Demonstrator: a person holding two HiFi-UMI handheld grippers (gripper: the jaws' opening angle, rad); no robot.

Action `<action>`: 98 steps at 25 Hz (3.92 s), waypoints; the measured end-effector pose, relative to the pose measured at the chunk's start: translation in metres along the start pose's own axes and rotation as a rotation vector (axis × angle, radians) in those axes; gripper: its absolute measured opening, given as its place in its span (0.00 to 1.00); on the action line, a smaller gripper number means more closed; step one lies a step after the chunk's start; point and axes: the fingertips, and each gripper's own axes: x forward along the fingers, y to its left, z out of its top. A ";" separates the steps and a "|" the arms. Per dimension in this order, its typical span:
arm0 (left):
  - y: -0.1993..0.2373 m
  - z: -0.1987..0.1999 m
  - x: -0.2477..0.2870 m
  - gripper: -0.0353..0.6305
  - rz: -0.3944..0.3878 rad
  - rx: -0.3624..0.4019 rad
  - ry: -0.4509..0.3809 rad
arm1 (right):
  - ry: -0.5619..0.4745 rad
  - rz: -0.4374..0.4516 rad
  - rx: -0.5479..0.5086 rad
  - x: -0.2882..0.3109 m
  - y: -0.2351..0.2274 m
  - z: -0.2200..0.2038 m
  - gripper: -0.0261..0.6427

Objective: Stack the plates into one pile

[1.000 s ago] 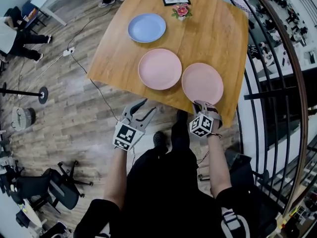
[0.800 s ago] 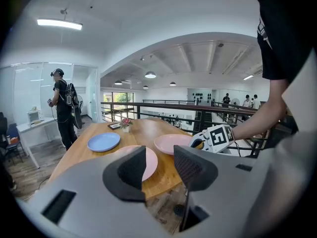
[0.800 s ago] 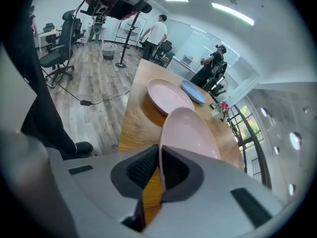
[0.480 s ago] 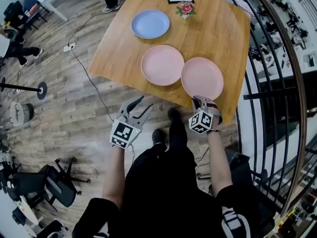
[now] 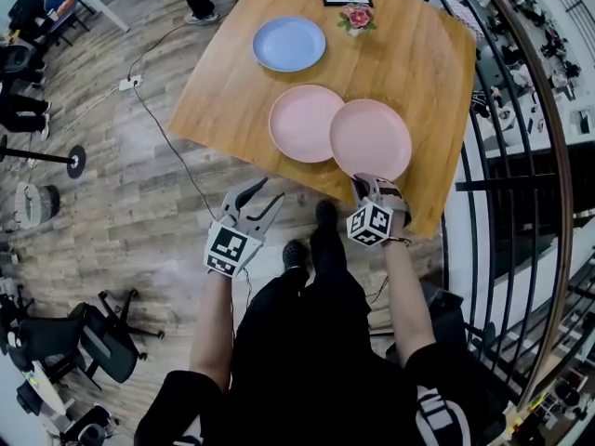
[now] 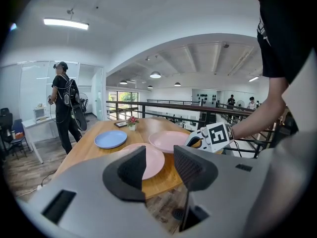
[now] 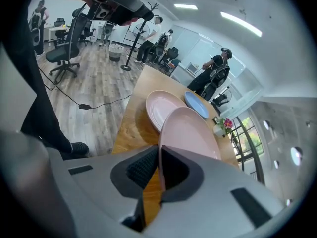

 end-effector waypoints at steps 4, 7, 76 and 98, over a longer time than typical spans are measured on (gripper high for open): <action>0.006 -0.002 -0.001 0.34 0.017 -0.010 0.002 | -0.024 0.016 -0.021 0.007 0.000 0.015 0.08; 0.009 -0.003 -0.003 0.34 0.031 -0.020 0.004 | -0.038 0.030 -0.036 0.012 0.002 0.024 0.08; 0.042 -0.028 -0.020 0.34 0.284 -0.145 0.036 | -0.229 0.315 0.021 0.073 0.024 0.079 0.24; 0.056 0.010 0.032 0.34 0.327 -0.119 0.040 | -0.299 0.274 0.053 0.088 -0.062 0.072 0.20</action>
